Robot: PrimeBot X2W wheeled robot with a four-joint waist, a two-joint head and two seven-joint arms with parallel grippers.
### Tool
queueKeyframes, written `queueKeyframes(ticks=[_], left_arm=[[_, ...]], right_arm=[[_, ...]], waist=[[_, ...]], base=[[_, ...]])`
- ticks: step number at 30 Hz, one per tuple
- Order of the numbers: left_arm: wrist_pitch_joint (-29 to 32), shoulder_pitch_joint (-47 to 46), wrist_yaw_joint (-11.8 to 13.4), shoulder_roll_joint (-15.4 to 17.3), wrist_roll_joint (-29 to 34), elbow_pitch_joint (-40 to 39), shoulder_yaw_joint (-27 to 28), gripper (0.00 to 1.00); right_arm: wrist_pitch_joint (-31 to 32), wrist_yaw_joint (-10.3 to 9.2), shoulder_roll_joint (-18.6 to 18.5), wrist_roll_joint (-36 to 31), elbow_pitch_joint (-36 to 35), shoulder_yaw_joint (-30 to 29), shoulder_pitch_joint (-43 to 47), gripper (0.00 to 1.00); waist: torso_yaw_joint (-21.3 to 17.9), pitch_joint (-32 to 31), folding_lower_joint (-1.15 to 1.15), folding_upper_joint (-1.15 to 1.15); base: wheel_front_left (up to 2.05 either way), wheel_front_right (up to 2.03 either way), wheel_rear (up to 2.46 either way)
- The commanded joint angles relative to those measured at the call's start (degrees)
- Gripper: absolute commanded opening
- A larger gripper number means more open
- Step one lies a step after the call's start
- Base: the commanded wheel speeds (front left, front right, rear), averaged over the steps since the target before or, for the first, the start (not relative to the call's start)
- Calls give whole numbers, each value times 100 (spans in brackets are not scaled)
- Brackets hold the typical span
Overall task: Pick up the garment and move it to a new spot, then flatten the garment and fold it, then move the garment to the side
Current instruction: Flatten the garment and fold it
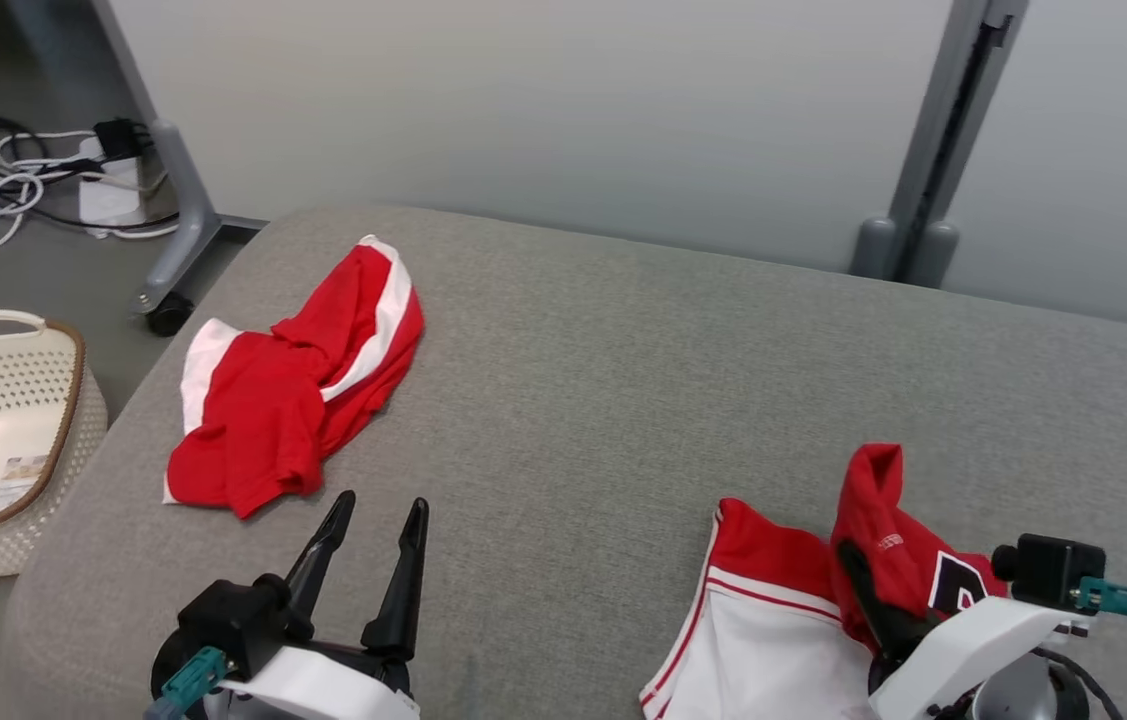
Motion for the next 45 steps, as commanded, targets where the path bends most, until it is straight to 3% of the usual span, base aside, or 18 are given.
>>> queueKeyframes(ticks=[1, 12, 13, 14, 15, 16, 25, 34, 45], left_arm=[[18, -111, -24, 42, 27, 12, -2, 100], [38, -199, -17, 70, 15, 52, -37, 100], [37, -197, -7, 75, 7, 50, -31, 100], [34, -192, 6, 77, 2, 49, -24, 100], [30, -181, 24, 80, -6, 49, -12, 100], [27, -163, 39, 85, -14, 48, -3, 100], [-7, -65, 107, 114, -63, 16, 68, 100], [-73, -28, 165, 73, -67, -64, 141, 100], [-155, 106, 241, 71, -10, -234, 450, 100]], right_arm=[[-96, 13, -21, 43, 135, 70, -104, 0], [-594, 12, -27, 413, 1305, 712, -521, 0], [-641, 13, -27, 423, 1413, 730, -565, 6], [-687, 13, -24, 432, 1499, 772, -604, 38], [-692, 13, -22, 481, 1600, 820, -639, 86], [-740, 13, -24, 490, 1634, 877, -677, 100], [-1043, 12, -30, 909, 923, 1040, -783, 100], [-964, 12, -366, 407, -250, -109, -358, 100], [-1308, 12, -532, -732, -1047, -1332, 428, 100]], waist=[[253, 56, 0, 0], [654, 101, 0, 0], [654, 106, 0, 0], [643, 105, 0, 0], [618, 99, 0, 0], [579, 98, 0, 0], [-69, -41, 0, 0], [-753, -65, 0, 0], [-1149, -111, 0, 0]], base=[[0, 0, 0], [0, 0, 0], [0, 0, 0], [0, 0, 0], [0, 0, 0], [0, 0, 0], [0, 0, 0], [0, 0, 0], [0, 0, 0]])
